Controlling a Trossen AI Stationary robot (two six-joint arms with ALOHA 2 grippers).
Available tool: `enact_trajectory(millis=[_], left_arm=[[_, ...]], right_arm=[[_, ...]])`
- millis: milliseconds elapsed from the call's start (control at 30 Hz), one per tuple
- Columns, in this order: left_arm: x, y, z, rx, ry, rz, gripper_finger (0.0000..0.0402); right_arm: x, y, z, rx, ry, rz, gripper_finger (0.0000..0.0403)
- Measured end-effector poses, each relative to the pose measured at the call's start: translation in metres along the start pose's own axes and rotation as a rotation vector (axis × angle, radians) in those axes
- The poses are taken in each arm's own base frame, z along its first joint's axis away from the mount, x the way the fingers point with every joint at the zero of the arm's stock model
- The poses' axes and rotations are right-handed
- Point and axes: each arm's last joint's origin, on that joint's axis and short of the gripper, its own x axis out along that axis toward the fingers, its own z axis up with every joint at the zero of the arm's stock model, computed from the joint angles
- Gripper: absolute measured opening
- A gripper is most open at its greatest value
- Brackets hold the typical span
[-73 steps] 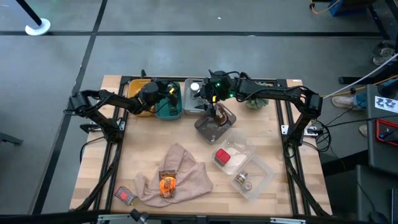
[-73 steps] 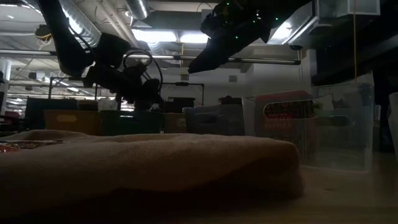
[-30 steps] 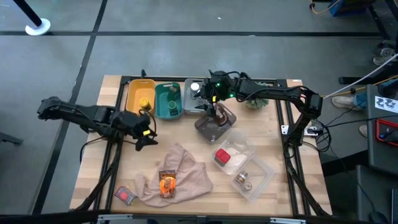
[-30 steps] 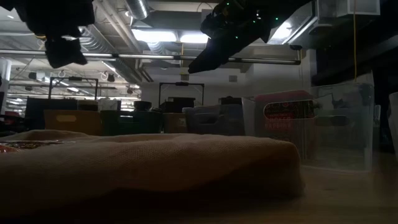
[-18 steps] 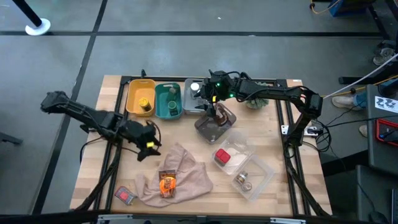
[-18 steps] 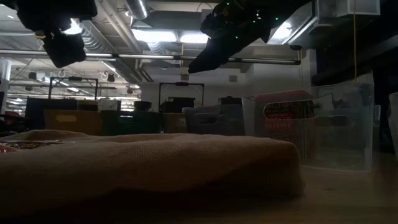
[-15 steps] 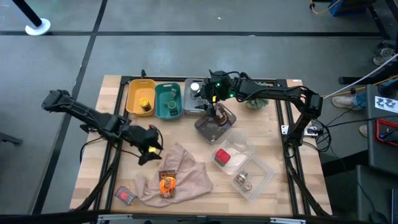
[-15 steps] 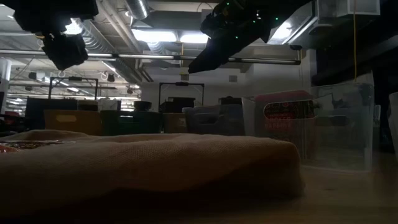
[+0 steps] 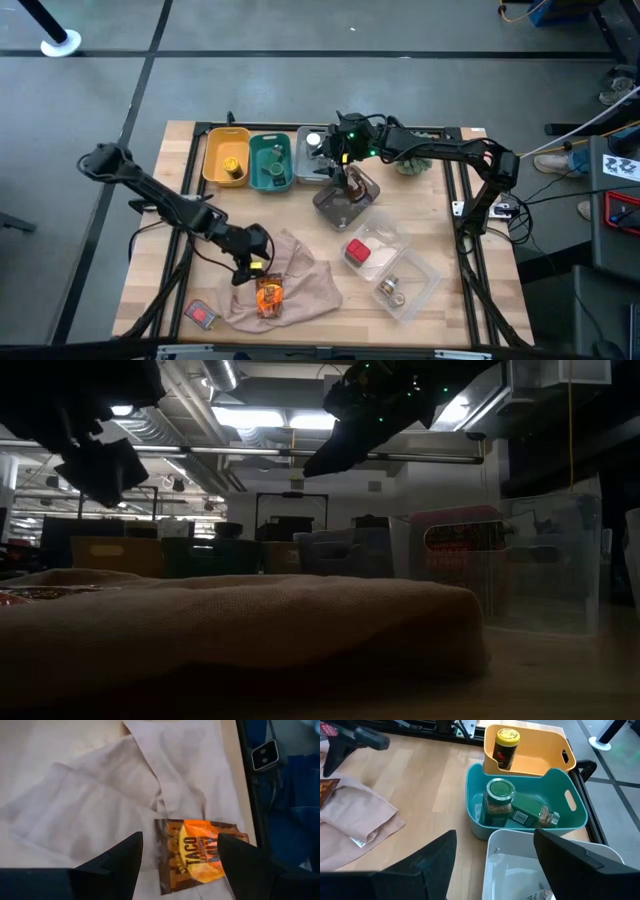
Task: Sort spices by type
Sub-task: Put the orange seasoning pack into the black bin
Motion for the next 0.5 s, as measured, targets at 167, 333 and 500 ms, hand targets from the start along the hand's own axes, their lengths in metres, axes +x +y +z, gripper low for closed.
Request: enact_trajectory(millis=[167,333,500], left_arm=[[0.011,-0.006,-0.006,-0.024,0.05,-0.03,0.0241],[0.025,-0.01,-0.012,-0.024,0.073,-0.037,0.0241],[0.038,-0.007,-0.019,-0.02,0.123,-0.002,0.0241]], right_arm=[[0.0,0.0,0.0,0.0,0.0,0.0,0.0266],[0.0,0.0,0.0,0.0,0.0,-0.001,0.0266],[0.0,0.0,0.0,0.0,0.0,-0.001,0.0266]])
